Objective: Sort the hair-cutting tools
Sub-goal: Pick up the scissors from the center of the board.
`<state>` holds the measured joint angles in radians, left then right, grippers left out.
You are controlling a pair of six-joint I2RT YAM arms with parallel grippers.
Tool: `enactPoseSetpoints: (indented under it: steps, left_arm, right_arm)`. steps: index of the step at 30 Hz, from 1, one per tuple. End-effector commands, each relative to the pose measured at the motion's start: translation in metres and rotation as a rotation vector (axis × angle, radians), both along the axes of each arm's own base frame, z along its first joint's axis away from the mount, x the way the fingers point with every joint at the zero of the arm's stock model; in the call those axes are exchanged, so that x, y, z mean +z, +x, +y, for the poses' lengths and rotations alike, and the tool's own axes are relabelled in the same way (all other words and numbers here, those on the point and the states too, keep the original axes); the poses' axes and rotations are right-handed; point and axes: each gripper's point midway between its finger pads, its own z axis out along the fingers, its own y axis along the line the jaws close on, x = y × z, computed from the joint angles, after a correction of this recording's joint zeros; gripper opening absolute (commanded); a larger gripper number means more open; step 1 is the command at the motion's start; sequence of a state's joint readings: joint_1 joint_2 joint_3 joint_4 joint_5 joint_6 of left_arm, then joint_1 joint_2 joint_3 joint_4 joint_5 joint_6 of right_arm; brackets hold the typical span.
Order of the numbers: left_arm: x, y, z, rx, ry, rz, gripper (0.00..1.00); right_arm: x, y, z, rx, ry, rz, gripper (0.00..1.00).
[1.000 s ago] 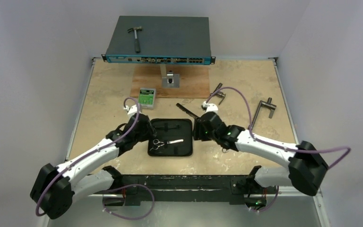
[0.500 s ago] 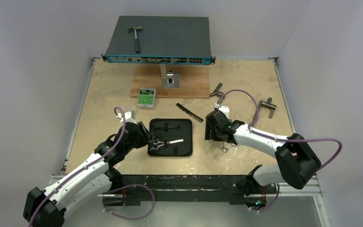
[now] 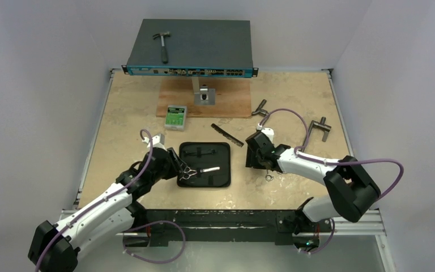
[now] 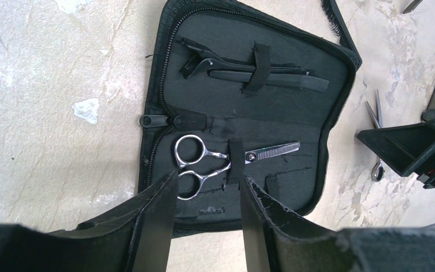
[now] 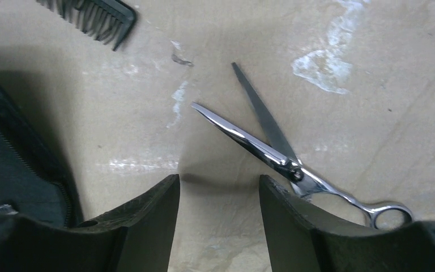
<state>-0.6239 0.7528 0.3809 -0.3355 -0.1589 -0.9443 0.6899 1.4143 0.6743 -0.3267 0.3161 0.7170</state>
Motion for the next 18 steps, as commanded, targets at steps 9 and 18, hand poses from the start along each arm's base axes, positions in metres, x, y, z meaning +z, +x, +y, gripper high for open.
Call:
enactPoseSetpoints:
  steps: [9,18]
  left_arm:
    - [0.008,0.010,-0.012,-0.009,-0.044,-0.017,0.43]
    - [0.005,0.010,-0.017,-0.028,-0.052,0.000,0.43]
  right_arm:
    - [0.044,0.031,-0.002,-0.084,0.042,-0.120,0.63]
    - [0.014,0.010,-0.023,-0.213,0.100,-0.039,0.71]
